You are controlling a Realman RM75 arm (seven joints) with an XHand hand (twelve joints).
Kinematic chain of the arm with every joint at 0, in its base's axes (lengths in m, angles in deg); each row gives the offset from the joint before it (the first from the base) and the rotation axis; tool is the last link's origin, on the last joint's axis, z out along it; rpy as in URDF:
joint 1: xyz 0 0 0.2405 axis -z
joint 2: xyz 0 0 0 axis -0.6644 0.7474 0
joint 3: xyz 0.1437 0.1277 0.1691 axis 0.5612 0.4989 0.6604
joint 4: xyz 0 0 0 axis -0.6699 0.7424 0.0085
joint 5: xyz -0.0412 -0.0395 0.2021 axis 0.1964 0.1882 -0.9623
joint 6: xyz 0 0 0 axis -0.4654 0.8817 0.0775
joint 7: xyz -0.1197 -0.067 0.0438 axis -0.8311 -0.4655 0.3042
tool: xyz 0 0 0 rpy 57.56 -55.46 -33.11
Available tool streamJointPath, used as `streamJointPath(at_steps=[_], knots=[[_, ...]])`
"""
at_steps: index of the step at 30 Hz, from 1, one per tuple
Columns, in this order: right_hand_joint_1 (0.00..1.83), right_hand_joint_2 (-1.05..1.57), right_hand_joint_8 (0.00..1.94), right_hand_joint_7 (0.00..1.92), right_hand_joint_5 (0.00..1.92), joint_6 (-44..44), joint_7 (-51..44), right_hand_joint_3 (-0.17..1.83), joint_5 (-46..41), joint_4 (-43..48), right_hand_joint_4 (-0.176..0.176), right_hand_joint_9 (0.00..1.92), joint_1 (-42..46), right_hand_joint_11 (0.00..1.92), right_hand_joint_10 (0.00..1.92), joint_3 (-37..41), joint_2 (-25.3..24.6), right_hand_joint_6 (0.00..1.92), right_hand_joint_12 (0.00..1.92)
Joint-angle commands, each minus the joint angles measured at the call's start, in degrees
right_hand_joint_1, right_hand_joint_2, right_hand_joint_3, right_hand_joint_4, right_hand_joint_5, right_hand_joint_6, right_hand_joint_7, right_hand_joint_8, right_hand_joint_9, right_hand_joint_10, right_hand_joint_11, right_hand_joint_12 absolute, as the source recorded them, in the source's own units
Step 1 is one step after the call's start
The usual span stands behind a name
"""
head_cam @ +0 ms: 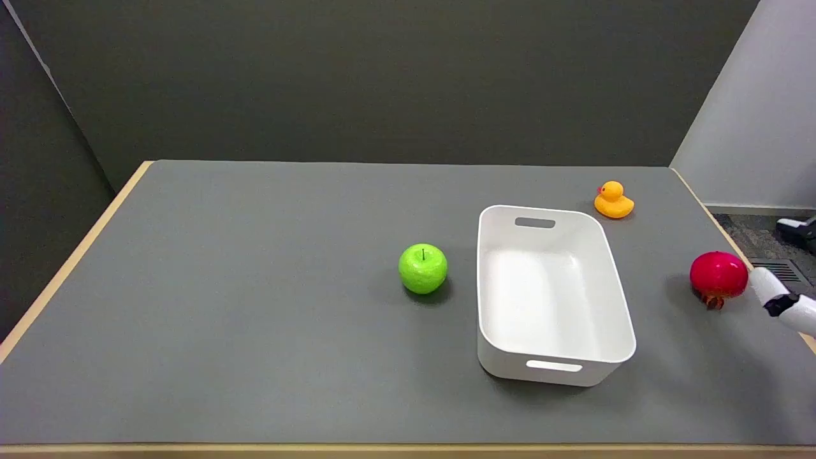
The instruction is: Pick up the pomegranate.
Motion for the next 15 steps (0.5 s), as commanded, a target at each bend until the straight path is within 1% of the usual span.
streamJointPath(at_steps=[1, 7, 9, 11, 15], knots=[[0.40, 0.60, 0.43, 0.37, 0.28, -2.4, 2.1, 0.88, -0.4, -9.0, 0.044, 0.20, -9.0, 0.01, 0.80, -10.4, 3.8, 0.52, 1.24], [0.40, 0.60, 0.43, 0.37, 0.28, -3.0, 2.8, 0.87, 2.2, -11.8, 0.045, 0.20, -11.9, 0.00, 0.79, -11.1, 5.4, 0.52, 1.23], [0.40, 0.60, 0.43, 0.37, 0.28, -3.8, 2.8, 0.87, 3.4, -12.3, 0.046, 0.19, -12.5, 0.00, 0.79, -11.1, 5.5, 0.52, 1.23], [0.39, 0.62, 0.41, 0.37, 0.28, -4.3, 2.8, 0.83, 4.2, -12.6, 0.046, 0.18, -13.1, 0.01, 0.79, -11.1, 5.5, 0.51, 1.21], [0.39, 0.62, 0.40, 0.37, 0.28, -5.3, 3.0, 0.83, 5.2, -13.9, 0.048, 0.18, -13.9, 0.01, 0.79, -11.3, 5.6, 0.50, 1.20]])
